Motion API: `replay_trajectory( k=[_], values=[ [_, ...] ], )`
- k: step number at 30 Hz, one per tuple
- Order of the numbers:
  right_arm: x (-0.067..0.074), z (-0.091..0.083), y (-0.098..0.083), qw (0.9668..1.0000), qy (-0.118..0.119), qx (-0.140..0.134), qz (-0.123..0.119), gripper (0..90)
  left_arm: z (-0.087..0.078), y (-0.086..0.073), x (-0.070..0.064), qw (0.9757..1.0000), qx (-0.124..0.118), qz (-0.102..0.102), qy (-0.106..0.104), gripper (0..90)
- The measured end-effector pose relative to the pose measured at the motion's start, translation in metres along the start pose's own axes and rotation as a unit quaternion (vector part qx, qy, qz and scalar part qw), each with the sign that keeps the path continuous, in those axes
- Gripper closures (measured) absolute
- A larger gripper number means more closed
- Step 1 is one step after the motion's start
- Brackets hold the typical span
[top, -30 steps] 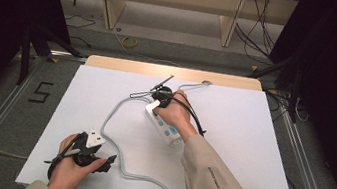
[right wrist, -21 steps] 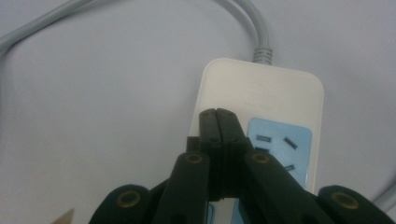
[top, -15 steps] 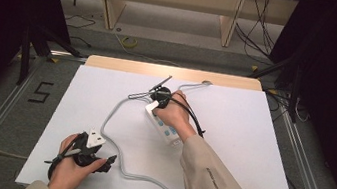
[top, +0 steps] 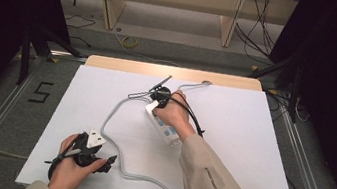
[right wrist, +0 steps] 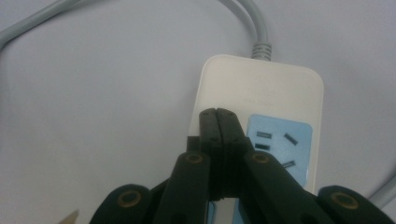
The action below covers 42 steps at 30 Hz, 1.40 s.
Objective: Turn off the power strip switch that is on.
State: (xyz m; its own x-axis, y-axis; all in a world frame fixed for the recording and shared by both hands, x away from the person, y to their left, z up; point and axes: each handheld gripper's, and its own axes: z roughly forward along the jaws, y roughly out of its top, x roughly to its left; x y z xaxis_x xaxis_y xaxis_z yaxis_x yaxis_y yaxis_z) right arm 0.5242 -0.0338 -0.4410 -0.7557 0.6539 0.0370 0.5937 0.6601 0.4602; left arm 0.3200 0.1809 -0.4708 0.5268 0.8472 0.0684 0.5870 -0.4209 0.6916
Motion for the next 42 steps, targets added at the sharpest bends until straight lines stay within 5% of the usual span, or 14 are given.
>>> replay_trajectory(
  k=[24,29,35,42],
  values=[
    [-0.001,0.000,-0.002,1.0000,0.004,0.003,0.001,90.0,0.001,0.000,0.000,1.0000,0.000,-0.001,-0.002,17.0],
    [-0.004,-0.010,-0.007,0.9992,0.006,-0.039,0.005,86.4,0.000,-0.001,0.002,1.0000,-0.002,-0.005,0.000,17.1],
    [-0.005,-0.036,-0.033,0.9975,0.018,-0.068,-0.004,81.0,0.000,-0.001,0.002,1.0000,0.003,-0.004,0.000,17.2],
    [-0.009,-0.062,-0.088,0.9956,0.039,-0.084,0.004,74.2,0.000,-0.002,0.002,0.9999,0.002,-0.012,0.001,17.2]
  ],
)
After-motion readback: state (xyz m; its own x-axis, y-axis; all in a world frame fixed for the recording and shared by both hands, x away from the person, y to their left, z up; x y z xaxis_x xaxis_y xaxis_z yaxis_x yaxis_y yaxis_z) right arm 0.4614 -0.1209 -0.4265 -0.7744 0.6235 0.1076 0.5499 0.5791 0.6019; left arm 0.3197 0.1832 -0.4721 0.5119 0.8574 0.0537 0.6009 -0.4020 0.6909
